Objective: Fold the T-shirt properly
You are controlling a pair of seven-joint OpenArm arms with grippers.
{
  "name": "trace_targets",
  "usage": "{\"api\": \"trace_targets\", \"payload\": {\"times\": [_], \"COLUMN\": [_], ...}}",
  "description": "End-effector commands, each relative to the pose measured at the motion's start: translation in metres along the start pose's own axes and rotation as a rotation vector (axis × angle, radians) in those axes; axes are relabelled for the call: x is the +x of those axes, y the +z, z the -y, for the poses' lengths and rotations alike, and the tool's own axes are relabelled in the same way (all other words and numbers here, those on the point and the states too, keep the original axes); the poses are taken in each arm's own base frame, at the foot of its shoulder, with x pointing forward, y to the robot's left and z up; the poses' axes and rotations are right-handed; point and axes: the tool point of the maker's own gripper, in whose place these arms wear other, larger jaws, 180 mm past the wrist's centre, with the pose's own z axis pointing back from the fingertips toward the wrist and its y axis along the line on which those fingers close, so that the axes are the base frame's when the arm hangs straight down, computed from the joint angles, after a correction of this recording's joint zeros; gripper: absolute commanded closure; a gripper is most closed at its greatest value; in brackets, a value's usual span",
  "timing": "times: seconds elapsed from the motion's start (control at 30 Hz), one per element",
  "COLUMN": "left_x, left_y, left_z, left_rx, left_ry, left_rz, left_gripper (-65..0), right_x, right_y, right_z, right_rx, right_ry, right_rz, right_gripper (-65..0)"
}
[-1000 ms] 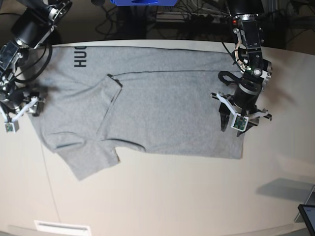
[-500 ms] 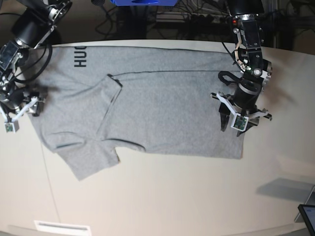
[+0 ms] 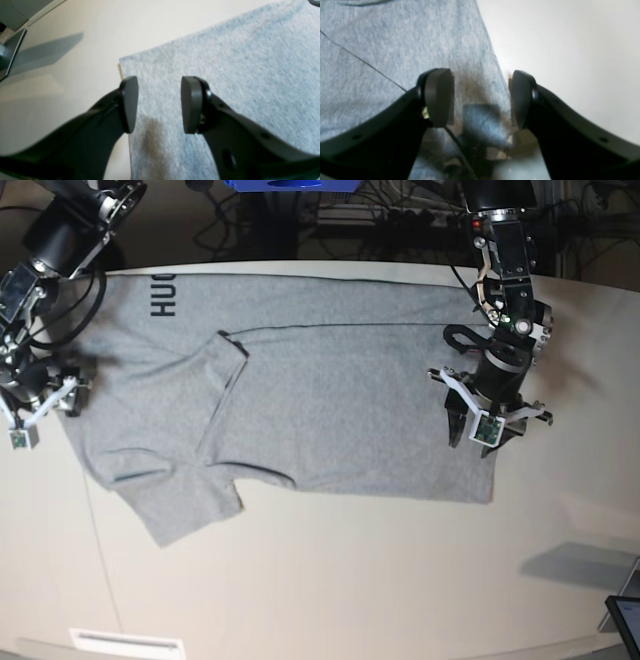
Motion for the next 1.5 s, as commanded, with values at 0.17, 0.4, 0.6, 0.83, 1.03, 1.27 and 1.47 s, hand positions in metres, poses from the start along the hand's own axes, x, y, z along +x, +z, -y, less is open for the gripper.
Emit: {"api": "trace_targets", "payload": {"times": [0.17,0.4,0.6,0.83,1.03,1.27,1.47], "left_x": [0.016,0.016,0.013,0.013,0.008,-0.005,-0.022], "left_y": [0.001,0.001,0.0,0.0,0.0,0.003,0.0], "left_z": [-0.007,-0.007,-0.001,0.003,0.004,0.008,0.011], "left_rx": [0.02,0.02,0.012,0.011,0.009,-0.003,-0.012], "left_ry": [-0.005,-0.005,0.014,0.022,0.021,0.025,0.042], "left_rz": [0.054,0.052,0.045,0.043,0.031,0.001,-0.042], "left_gripper": [-27.2,-27.2,-27.2,-27.2,-27.2,-27.2,-27.2], "right_x": [0.019,0.017,0.017,0.023,0.027,0.045,0.064], "right_y": [0.005,0.004,0.005,0.015,0.022,0.022,0.011], "right_z": [0.006,0.005,0.005,0.01,0.014,0.011,0.008], "right_rx": [-0.01,-0.008,-0.012,-0.038,-0.064,-0.056,0.067], "right_ry": [0.004,0.003,0.006,0.032,0.051,0.048,-0.038], "right_rz": [0.061,0.058,0.056,0.073,0.027,0.029,0.046], "right_gripper": [-36.7,-36.7,-36.7,-37.0,-37.3,-45.4,-46.0]}}
